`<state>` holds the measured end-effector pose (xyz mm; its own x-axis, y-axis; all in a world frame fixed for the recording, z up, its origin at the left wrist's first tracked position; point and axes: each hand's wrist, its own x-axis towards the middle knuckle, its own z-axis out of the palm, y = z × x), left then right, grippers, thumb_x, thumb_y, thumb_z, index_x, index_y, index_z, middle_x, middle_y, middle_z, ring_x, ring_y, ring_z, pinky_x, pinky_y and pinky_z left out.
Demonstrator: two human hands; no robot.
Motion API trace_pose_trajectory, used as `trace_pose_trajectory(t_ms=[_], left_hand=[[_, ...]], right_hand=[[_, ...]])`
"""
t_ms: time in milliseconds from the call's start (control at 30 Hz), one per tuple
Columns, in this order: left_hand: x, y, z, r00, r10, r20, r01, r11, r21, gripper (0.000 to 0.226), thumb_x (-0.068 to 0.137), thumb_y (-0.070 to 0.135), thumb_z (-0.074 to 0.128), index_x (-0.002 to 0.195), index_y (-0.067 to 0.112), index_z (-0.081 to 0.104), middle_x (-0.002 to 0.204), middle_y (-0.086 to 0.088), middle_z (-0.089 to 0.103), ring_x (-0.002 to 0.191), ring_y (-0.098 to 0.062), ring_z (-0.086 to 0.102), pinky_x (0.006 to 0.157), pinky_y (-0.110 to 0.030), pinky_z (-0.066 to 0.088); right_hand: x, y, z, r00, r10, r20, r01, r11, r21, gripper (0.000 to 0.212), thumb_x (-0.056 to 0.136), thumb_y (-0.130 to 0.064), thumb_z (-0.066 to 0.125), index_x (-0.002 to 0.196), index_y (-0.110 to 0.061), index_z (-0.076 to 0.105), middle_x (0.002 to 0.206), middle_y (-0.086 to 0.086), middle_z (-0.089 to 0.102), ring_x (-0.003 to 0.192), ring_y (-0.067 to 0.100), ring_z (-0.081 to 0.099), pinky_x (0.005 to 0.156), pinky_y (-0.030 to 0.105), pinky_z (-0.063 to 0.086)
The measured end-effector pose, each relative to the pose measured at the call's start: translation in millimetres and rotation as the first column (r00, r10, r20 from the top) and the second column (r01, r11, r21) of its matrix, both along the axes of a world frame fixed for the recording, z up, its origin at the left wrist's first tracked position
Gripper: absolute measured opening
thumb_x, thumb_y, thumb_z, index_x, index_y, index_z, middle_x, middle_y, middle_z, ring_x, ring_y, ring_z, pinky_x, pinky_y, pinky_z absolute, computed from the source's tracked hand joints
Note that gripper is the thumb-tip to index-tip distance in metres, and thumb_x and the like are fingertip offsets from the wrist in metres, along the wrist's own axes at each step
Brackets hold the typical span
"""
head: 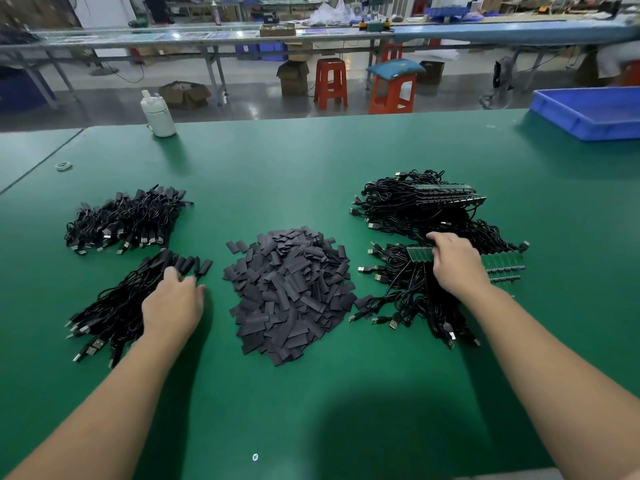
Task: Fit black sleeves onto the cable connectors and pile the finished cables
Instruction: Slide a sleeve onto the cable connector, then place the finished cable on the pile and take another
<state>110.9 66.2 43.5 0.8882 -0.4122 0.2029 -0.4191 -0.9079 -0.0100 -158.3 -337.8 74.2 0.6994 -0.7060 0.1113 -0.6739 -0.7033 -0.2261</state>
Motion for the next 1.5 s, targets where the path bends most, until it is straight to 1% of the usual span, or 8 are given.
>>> trace_pose_trajectory(t_ms=[133, 333, 467, 667, 867, 1033, 1367, 1500], left_hand=[[-21.6, -36.3, 14.5, 0.972, -0.202, 0.121, 0.221, 0.961, -0.168, 0.012, 0.089, 0.018, 0.065, 0.089, 0.007, 0.069, 0.091, -0.009, 0.051, 0.051, -0.022, 0.044, 0.047, -0.027, 0.035], [-65.9, -95.8, 40.3, 0.884, -0.429, 0.185, 0.463, 0.856, -0.229, 0.013, 0.089, 0.021, 0.063, 0.094, 0.013, 0.071, 0.096, -0.005, 0.058, 0.060, -0.018, 0.048, 0.050, -0.025, 0.039], [-94.8, -129.5, 53.7, 0.812, -0.581, -0.046, 0.533, 0.772, -0.347, 0.026, 0.097, 0.029, 0.053, 0.118, 0.025, 0.068, 0.108, 0.006, 0.067, 0.093, -0.012, 0.062, 0.078, -0.029, 0.053], [-138.3, -168.2, 69.0, 0.657, -0.655, -0.374, 0.209, 0.635, -0.744, 0.045, 0.094, 0.035, 0.061, 0.137, 0.022, 0.055, 0.113, 0.010, 0.071, 0.104, -0.003, 0.064, 0.100, -0.025, 0.046], [-151.9, -172.1, 78.6, 0.667, -0.654, -0.357, 0.107, 0.558, -0.823, 0.020, 0.092, 0.030, 0.064, 0.110, 0.026, 0.071, 0.067, 0.011, 0.063, 0.061, -0.002, 0.051, 0.067, -0.025, 0.045], [-161.3, -167.4, 81.7, 0.689, -0.627, -0.364, 0.049, 0.541, -0.839, 0.007, 0.089, 0.025, 0.068, 0.083, 0.024, 0.071, 0.058, 0.014, 0.060, 0.049, 0.003, 0.045, 0.054, -0.018, 0.035], [-184.0, -177.8, 95.7, 0.828, -0.505, -0.244, 0.083, 0.541, -0.837, 0.016, 0.090, 0.028, 0.065, 0.078, 0.018, 0.070, 0.067, 0.000, 0.069, 0.068, -0.019, 0.064, 0.067, -0.033, 0.051], [-189.2, -182.6, 94.5, 0.845, -0.471, -0.253, 0.065, 0.560, -0.826, 0.025, 0.091, 0.030, 0.064, 0.069, 0.018, 0.063, 0.058, 0.005, 0.060, 0.059, -0.015, 0.054, 0.056, -0.032, 0.044]], right_hand=[[13.1, -15.8, 10.7, 0.969, 0.136, -0.206, -0.091, 0.973, 0.213, 0.058, 0.104, -0.018, 0.042, 0.157, -0.028, 0.022, 0.158, 0.005, 0.038, 0.153, 0.025, 0.011, 0.119, 0.048, 0.023], [22.4, -13.8, 32.4, 0.939, 0.193, -0.284, -0.181, 0.981, 0.070, 0.043, 0.097, -0.035, 0.062, 0.137, -0.022, 0.055, 0.127, 0.007, 0.058, 0.122, 0.028, 0.049, 0.101, 0.043, 0.044], [24.4, 6.4, 57.1, 0.951, 0.268, -0.152, -0.237, 0.951, 0.197, 0.017, 0.096, -0.035, 0.064, 0.101, -0.021, 0.072, 0.085, -0.009, 0.068, 0.077, 0.010, 0.063, 0.073, 0.032, 0.053], [30.4, 62.4, 94.8, 0.944, 0.331, -0.018, -0.324, 0.934, 0.152, 0.012, 0.092, -0.041, 0.065, 0.091, -0.032, 0.073, 0.083, -0.011, 0.069, 0.078, 0.011, 0.063, 0.074, 0.031, 0.053], [27.4, 95.5, 112.3, 0.932, 0.362, 0.016, -0.362, 0.926, 0.110, 0.013, 0.091, -0.042, 0.063, 0.088, -0.034, 0.074, 0.080, -0.010, 0.069, 0.077, 0.013, 0.061, 0.068, 0.029, 0.048], [21.4, 109.3, 111.4, 0.939, 0.344, -0.017, -0.344, 0.939, -0.019, 0.018, 0.093, -0.047, 0.059, 0.095, -0.037, 0.075, 0.088, -0.009, 0.073, 0.089, 0.017, 0.064, 0.068, 0.029, 0.045], [7.7, 121.1, 119.9, 0.962, 0.266, 0.067, -0.236, 0.926, -0.294, 0.021, 0.094, -0.046, 0.055, 0.096, -0.039, 0.075, 0.085, -0.008, 0.072, 0.088, 0.021, 0.067, 0.060, 0.028, 0.031], [4.7, 124.7, 116.4, 0.973, 0.218, 0.075, -0.186, 0.936, -0.299, 0.023, 0.095, -0.044, 0.054, 0.093, -0.036, 0.076, 0.081, -0.007, 0.071, 0.081, 0.021, 0.065, 0.057, 0.028, 0.029]])
